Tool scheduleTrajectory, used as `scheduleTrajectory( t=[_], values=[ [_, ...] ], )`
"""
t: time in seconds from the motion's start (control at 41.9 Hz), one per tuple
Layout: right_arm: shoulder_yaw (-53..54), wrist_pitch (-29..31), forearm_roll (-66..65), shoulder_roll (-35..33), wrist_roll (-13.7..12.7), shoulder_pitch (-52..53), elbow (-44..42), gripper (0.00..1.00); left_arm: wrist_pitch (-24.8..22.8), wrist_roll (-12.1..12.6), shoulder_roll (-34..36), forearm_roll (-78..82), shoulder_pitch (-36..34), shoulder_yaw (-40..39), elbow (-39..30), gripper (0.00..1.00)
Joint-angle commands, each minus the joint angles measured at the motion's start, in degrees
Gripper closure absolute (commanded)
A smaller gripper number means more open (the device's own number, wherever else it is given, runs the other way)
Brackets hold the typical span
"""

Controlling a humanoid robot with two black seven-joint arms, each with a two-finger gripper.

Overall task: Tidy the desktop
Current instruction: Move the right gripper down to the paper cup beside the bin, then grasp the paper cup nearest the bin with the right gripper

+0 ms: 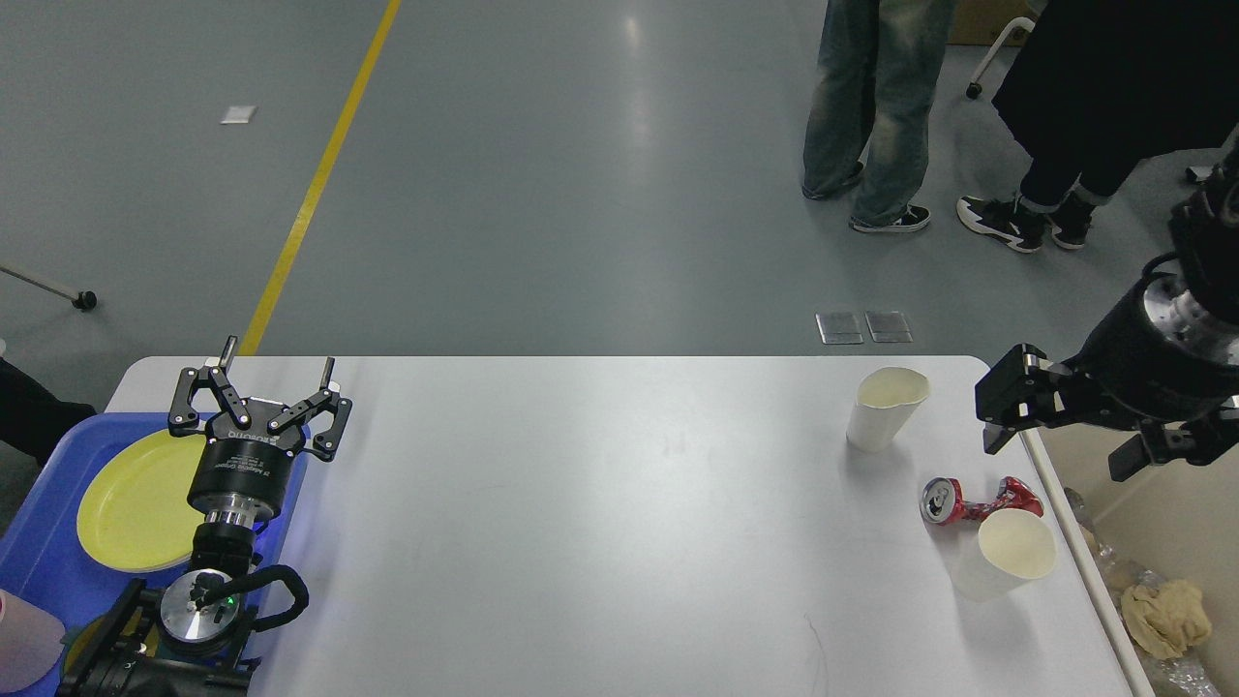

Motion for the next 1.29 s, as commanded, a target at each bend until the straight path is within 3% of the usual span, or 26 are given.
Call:
scheduleTrajectory(
  t=[0.0, 0.119, 0.311, 0.549, 1.003, 1.17, 1.266],
  values=[
    [-0.1, -2.2, -0.1, -1.1, 0.0, -2.6, -0.4, 0.03, 0.0, 0.0, 0.0, 0.0, 0.0, 0.0, 0.0, 0.04],
    [-0.3, -5.0, -0.7, -2.0, 0.0, -6.6, -1.2, 0.03, 0.0, 0.0, 0.0, 0.0, 0.0, 0.0, 0.0, 0.04],
    [0.3, -14.3, -0.7, -2.6, 0.0, -16.8, -3.1, 0.03, 0.0, 0.0, 0.0, 0.0, 0.0, 0.0, 0.0, 0.04],
    [3.2, -24.6, 0.1, -2.4, 0.0, -35.7, -14.1, 0.03, 0.0, 0.0, 0.0, 0.0, 0.0, 0.0, 0.0, 0.04],
    [10.3, -29.5, 4.0, -2.4, 0.0, -49.5, -23.8, 0.04, 0.0, 0.0, 0.0, 0.0, 0.0, 0.0, 0.0, 0.04],
    [11.3, -29.5, 4.3, -2.1, 0.0, -50.9, -25.1, 0.12, 0.0, 0.0, 0.0, 0.0, 0.0, 0.0, 0.0, 0.04],
    [11.3, -29.5, 4.4, -2.1, 0.0, -51.1, -25.5, 0.3, 0.0, 0.0, 0.0, 0.0, 0.0, 0.0, 0.0, 0.04]
  ],
)
